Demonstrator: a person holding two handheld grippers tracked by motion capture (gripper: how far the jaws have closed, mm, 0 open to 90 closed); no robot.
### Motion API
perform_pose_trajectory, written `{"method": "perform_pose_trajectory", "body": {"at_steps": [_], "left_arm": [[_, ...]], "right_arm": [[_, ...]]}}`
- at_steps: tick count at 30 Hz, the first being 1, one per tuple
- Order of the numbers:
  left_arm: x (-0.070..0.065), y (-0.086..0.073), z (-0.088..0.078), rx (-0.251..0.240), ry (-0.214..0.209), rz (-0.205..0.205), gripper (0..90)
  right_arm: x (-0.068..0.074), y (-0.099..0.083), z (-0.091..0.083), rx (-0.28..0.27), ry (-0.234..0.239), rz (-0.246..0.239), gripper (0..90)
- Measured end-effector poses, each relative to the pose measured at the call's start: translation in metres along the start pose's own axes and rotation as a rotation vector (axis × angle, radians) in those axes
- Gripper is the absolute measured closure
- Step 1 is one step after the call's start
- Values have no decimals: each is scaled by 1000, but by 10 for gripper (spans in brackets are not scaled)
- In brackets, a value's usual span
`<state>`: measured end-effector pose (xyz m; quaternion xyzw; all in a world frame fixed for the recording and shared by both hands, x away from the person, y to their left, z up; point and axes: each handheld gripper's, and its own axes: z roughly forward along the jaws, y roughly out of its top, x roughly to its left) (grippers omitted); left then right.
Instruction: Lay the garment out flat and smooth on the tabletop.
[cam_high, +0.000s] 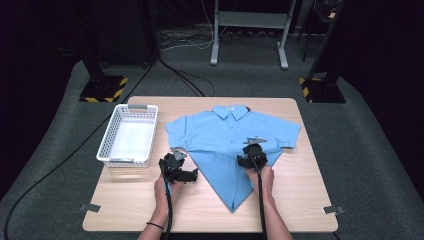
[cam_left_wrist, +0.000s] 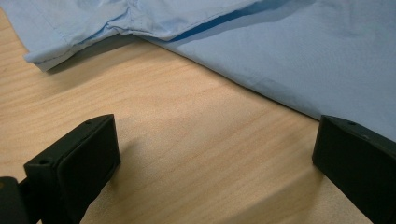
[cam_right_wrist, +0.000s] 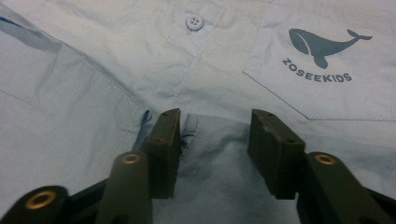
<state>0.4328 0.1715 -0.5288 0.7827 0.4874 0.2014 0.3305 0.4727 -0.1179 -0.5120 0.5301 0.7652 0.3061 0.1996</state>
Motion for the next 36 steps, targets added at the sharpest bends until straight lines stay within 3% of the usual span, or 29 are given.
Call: {"method": "perform_pose_trajectory", "body": {"at_steps": [8, 12, 19, 29, 36], "left_arm": [[0, 0, 0, 0, -3, 3, 5], [0, 0, 0, 0, -3, 3, 5], [0, 0, 0, 0, -4, 4, 6], [0, 0, 0, 0, -4, 4, 6], [0, 0, 0, 0, -4, 3, 7]], "right_arm": [[-5, -5, -3, -25, 19, 13, 739], [-8, -6, -4, -26, 42, 34, 793], [-5, -8, -9, -27, 18, -5, 827], [-5, -7, -31, -76, -1, -15, 834], [-11, -11, -47, -104, 0, 12, 831]]}}
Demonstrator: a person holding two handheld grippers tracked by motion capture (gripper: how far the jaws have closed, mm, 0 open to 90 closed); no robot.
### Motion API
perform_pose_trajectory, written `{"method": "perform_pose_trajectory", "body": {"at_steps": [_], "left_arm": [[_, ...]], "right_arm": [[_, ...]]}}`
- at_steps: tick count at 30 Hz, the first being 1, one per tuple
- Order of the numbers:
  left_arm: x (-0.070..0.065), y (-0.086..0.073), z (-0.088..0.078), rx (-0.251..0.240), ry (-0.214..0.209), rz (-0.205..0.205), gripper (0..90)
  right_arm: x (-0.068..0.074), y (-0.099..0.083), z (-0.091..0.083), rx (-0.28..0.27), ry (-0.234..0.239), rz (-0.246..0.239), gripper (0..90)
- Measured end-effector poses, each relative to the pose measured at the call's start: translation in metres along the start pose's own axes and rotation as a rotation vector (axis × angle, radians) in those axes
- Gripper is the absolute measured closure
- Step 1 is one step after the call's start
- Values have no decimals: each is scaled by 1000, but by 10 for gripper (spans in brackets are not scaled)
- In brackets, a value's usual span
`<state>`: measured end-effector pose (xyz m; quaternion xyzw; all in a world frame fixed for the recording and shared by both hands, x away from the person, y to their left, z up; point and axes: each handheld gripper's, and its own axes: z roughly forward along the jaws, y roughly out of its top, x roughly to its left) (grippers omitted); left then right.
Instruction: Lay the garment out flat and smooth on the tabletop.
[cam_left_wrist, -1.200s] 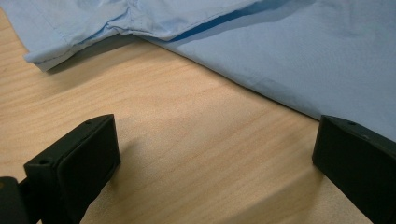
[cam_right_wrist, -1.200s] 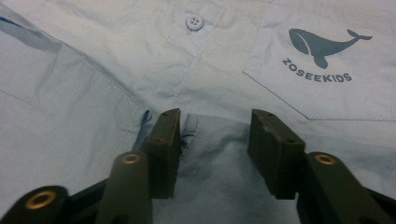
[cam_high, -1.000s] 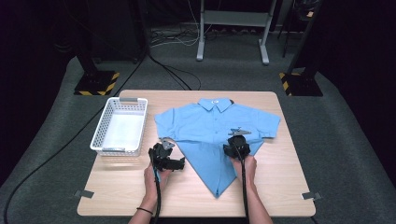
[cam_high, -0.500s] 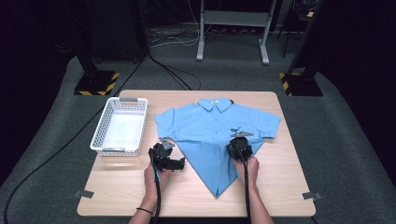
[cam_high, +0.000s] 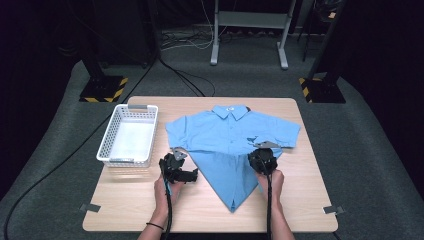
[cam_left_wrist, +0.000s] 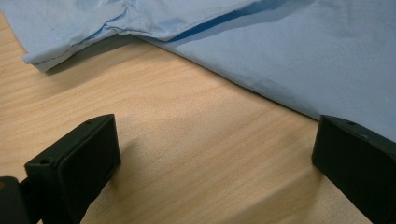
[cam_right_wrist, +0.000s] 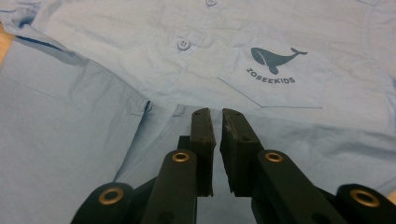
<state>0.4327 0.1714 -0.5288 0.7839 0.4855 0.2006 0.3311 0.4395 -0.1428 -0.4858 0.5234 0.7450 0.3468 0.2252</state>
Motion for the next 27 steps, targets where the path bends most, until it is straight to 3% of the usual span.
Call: {"method": "perform_pose_trajectory", "body": {"at_steps": [6, 8, 10, 11, 12, 13, 15, 17, 21, 23, 27], "left_arm": [[0, 0, 0, 0, 0, 0, 7], [0, 0, 0, -1, 0, -1, 8], [0, 0, 0, -1, 1, -1, 8], [0, 0, 0, -1, 1, -1, 8], [0, 0, 0, -1, 1, -1, 8], [0, 0, 0, 0, 0, 0, 8], [0, 0, 0, -1, 1, -1, 8], [0, 0, 0, -1, 0, -1, 8], [0, 0, 0, -1, 0, -1, 8], [0, 0, 0, -1, 0, -1, 8], [0, 0, 0, -1, 0, 0, 8]], "right_arm": [[-3, -4, -9, -13, -8, 7, 831], [-4, -4, -7, -4, -3, 5, 786], [-3, -1, -2, 10, 14, 21, 668], [-3, -1, -2, 10, 14, 21, 668], [1, 2, 7, 33, 29, 29, 476], [3, 4, 13, 51, 27, 34, 397], [7, 7, 24, 79, 31, 46, 306], [11, 8, 35, 106, -6, 37, 241], [12, 8, 44, 137, -26, 37, 237], [10, 6, 47, 151, -33, 42, 269], [7, 4, 44, 127, -39, 21, 395]]}}
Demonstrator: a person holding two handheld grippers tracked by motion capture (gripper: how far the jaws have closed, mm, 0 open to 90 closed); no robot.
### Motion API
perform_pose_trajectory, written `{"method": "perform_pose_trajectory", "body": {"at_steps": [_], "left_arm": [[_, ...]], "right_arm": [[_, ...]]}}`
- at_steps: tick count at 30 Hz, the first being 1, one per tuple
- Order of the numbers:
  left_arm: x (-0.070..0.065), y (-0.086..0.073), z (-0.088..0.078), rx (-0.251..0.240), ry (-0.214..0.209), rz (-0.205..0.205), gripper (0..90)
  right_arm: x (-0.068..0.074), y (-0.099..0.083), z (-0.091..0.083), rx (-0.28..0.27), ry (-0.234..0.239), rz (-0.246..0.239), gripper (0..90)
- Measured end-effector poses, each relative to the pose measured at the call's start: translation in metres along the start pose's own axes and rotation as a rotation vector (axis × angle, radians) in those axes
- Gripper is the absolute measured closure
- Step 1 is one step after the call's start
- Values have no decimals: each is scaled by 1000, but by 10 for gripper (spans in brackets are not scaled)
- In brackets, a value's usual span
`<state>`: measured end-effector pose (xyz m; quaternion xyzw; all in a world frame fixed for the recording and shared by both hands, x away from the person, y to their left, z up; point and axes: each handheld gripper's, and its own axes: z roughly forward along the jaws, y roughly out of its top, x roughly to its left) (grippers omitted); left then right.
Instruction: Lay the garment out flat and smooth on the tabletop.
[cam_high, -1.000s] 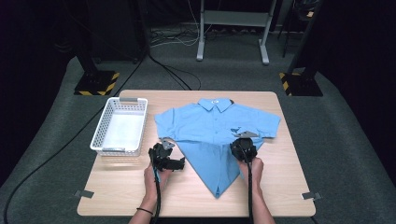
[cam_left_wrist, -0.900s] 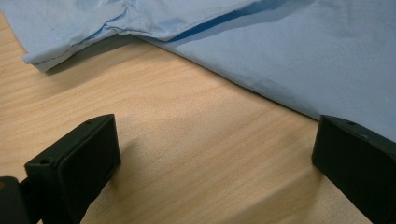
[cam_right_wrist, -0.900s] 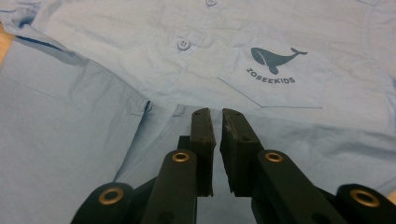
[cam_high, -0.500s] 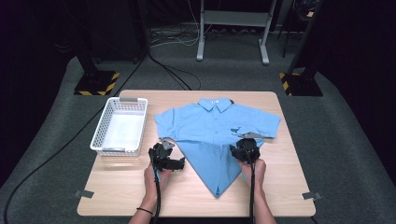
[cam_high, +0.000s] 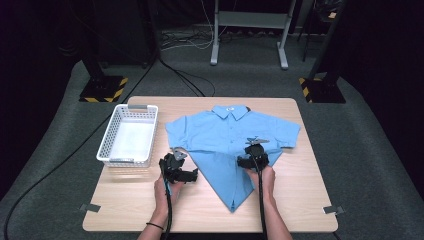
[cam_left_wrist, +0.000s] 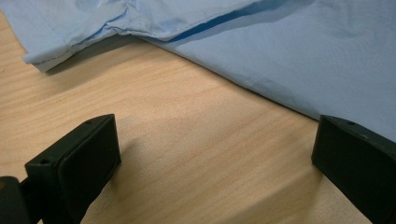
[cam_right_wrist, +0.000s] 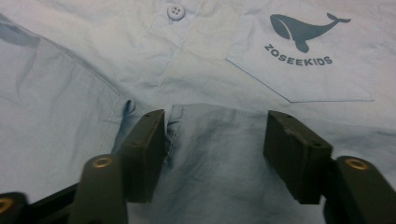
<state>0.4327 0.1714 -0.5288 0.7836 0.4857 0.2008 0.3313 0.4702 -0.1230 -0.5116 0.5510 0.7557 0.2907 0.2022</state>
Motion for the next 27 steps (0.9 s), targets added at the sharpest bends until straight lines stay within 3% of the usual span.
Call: {"method": "perform_pose_trajectory", "body": {"at_steps": [7, 11, 16, 27], "left_arm": [[0, 0, 0, 0, 0, 0, 8], [0, 0, 0, 0, 0, 0, 8], [0, 0, 0, 0, -1, 1, 8], [0, 0, 0, 0, -1, 1, 8]], "right_arm": [[-2, -4, -5, -18, 19, -27, 679], [-3, -5, -6, -21, 41, -28, 780], [-2, -8, -13, -50, 38, -27, 829], [-6, -14, -36, -106, 40, -20, 839]]}}
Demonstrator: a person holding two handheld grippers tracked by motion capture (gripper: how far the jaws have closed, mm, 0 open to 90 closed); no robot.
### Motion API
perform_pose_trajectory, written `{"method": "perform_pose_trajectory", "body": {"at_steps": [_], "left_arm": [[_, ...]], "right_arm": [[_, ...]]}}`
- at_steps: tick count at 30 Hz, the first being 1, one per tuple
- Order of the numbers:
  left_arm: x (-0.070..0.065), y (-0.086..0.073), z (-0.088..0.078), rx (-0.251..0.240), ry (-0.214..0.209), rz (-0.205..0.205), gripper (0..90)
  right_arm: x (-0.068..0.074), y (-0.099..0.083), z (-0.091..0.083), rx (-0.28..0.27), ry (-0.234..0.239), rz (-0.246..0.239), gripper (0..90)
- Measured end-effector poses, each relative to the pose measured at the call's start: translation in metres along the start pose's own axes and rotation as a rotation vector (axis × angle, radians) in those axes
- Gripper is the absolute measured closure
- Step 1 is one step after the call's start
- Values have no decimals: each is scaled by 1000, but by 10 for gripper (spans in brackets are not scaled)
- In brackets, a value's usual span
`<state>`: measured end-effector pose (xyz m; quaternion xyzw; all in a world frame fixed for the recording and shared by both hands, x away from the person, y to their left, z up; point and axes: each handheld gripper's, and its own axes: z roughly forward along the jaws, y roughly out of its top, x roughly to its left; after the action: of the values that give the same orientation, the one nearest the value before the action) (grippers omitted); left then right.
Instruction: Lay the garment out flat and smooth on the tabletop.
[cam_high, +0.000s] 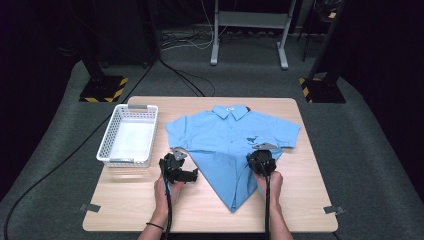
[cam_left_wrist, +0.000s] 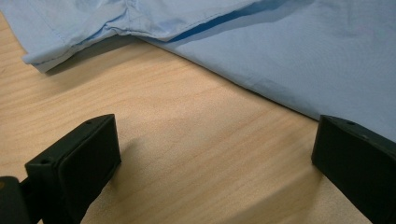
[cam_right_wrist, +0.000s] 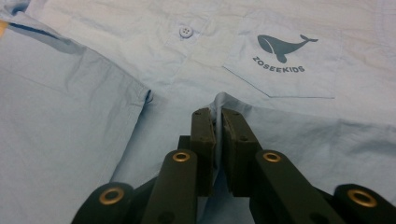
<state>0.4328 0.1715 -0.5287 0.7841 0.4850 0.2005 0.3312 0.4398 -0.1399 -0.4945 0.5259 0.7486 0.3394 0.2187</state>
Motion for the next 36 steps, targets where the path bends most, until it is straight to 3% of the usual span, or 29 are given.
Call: {"method": "perform_pose_trajectory", "body": {"at_steps": [12, 36], "left_arm": [[0, 0, 0, 0, 0, 0, 9], [0, 0, 0, -1, 1, -1, 9]], "right_arm": [[-6, -10, -30, -52, -19, 8, 837], [-18, -31, -59, -94, -56, 49, 837]]}}
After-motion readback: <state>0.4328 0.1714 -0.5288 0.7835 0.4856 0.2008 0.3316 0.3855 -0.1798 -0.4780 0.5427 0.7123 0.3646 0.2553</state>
